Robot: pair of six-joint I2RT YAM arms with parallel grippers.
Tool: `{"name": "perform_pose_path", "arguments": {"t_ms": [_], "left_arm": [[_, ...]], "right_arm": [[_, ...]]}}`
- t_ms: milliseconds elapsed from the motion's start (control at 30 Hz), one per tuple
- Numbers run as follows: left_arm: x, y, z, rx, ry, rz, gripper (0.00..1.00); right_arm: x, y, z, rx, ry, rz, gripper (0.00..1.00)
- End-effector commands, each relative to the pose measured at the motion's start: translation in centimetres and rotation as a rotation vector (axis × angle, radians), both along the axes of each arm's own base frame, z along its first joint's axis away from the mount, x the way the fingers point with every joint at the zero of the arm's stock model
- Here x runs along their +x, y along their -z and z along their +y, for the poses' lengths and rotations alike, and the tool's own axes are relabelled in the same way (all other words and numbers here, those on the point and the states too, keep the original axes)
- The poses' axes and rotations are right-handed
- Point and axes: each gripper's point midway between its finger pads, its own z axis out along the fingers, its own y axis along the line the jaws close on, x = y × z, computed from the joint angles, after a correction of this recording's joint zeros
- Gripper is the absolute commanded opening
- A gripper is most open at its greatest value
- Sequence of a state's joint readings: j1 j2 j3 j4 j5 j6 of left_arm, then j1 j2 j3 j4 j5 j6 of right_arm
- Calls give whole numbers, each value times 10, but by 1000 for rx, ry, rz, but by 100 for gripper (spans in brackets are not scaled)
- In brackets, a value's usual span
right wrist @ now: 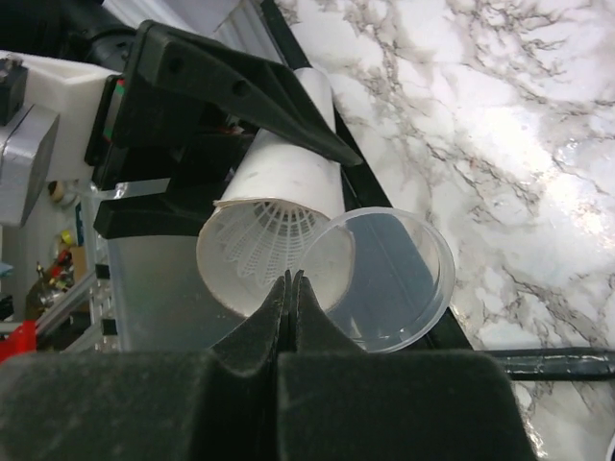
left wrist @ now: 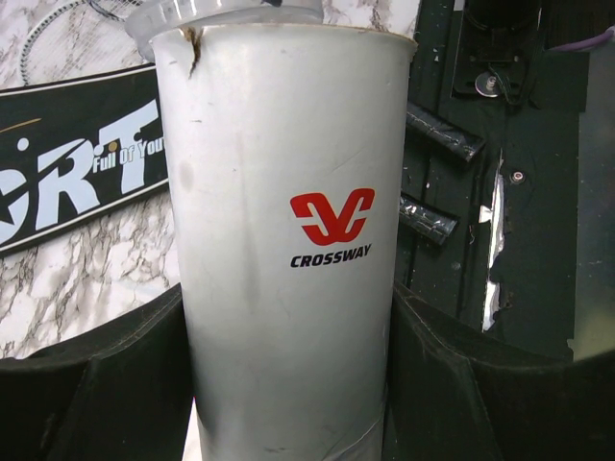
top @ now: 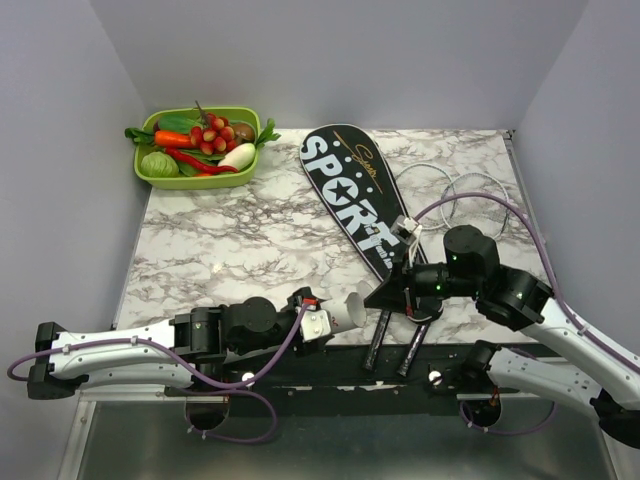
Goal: Pack up the badminton gear
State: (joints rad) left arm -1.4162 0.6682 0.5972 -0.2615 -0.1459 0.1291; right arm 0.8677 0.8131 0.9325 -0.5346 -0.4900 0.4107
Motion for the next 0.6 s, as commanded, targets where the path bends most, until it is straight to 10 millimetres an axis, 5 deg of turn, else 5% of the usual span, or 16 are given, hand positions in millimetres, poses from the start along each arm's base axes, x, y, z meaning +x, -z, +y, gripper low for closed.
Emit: {"name": "perform_pose_path", "arguments": {"t_ms": [0,567], "left_arm": [[1,-10,-1,-52,-41,43,0],[5,-15,2,-79,-71,40,0]], "right_arm": [[-19,-18,9,100,-79,-8,1],[-35,-18,28,129,-135,-14,1]]}}
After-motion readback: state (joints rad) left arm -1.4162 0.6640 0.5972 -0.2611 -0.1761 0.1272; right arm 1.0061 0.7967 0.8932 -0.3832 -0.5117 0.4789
